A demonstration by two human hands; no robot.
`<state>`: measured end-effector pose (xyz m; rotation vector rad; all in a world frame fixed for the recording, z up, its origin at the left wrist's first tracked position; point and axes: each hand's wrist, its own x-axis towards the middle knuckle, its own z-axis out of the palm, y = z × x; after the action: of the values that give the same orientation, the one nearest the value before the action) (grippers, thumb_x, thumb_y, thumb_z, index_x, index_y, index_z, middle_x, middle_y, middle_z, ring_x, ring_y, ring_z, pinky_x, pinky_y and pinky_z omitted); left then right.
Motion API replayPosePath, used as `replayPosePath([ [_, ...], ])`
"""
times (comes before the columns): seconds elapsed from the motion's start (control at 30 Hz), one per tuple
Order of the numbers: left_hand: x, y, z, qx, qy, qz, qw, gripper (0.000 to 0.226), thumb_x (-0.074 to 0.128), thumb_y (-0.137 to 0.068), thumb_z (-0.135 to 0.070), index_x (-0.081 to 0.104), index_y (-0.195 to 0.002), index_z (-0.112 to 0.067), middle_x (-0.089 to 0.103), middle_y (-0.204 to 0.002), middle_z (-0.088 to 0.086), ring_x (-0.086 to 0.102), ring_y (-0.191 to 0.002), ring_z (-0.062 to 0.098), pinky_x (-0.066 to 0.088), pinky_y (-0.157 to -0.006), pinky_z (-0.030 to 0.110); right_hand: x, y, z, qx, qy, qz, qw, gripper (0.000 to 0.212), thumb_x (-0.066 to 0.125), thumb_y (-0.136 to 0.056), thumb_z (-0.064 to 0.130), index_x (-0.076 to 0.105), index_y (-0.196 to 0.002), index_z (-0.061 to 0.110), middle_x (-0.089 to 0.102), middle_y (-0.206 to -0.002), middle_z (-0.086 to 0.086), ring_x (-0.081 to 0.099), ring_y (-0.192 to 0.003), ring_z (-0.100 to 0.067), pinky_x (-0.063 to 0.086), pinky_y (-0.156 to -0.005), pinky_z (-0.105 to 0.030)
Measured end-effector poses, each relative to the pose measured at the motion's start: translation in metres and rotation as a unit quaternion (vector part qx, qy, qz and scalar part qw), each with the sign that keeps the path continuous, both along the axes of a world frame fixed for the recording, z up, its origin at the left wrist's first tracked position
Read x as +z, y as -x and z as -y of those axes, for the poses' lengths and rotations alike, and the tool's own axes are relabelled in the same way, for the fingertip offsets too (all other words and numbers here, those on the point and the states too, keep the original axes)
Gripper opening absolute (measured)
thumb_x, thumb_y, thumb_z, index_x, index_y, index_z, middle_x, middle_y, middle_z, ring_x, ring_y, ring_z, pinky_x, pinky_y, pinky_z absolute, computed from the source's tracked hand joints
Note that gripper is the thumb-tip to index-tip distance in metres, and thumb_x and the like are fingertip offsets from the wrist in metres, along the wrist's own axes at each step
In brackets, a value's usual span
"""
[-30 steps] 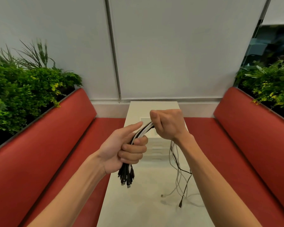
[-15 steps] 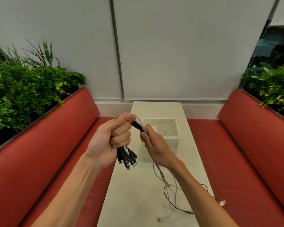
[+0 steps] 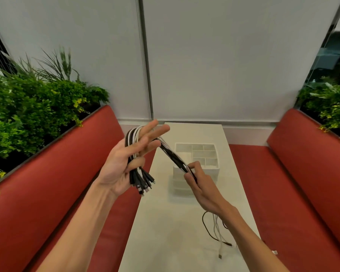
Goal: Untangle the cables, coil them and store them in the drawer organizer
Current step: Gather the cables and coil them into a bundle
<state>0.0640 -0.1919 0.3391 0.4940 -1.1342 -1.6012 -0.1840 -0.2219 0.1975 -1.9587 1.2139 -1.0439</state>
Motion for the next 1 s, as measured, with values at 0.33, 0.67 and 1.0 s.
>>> replayPosePath([
  [0.33, -0.013, 0.033, 0.002, -0.037, -0.053, 0.100, 0.993, 0.041, 0.047, -0.107, -0.011, 0.057, -0.145, 0.000, 0.069, -0.137, 0.020, 0.054, -0.041, 0.002, 0.010, -0.038, 0.019, 0.028, -0.011, 0.000, -0.003, 0.032, -0.025, 0.999, 0.069, 0.049, -0.106, 0.068, 0.021, -0.164, 0.042, 0.035, -0.165, 0.022, 0.037, -0.151, 0.002, 0.039, -0.120, -0.033],
  [0.67, -0.028, 0.042, 0.001, -0.168, -0.061, 0.032, 0.983, 0.048, 0.076, -0.096, -0.041, 0.075, -0.127, -0.004, 0.073, -0.130, 0.007, 0.042, -0.038, 0.002, 0.010, -0.039, 0.021, 0.037, -0.052, 0.035, -0.121, 0.156, -0.028, 0.980, 0.016, 0.046, -0.111, 0.033, 0.045, -0.126, 0.038, 0.061, -0.121, 0.012, 0.066, -0.097, -0.020, 0.057, -0.077, -0.049],
  [1.0, -0.022, 0.057, -0.018, -0.243, -0.108, 0.204, 0.942, 0.058, 0.043, -0.108, -0.049, 0.073, -0.130, -0.004, 0.077, -0.084, 0.019, 0.053, -0.036, 0.003, 0.010, -0.034, 0.023, 0.073, -0.001, 0.071, -0.137, 0.394, -0.166, 0.893, 0.015, 0.049, -0.107, 0.025, 0.046, -0.121, 0.020, 0.071, -0.099, -0.005, 0.067, -0.076, -0.029, 0.046, -0.049, -0.036],
])
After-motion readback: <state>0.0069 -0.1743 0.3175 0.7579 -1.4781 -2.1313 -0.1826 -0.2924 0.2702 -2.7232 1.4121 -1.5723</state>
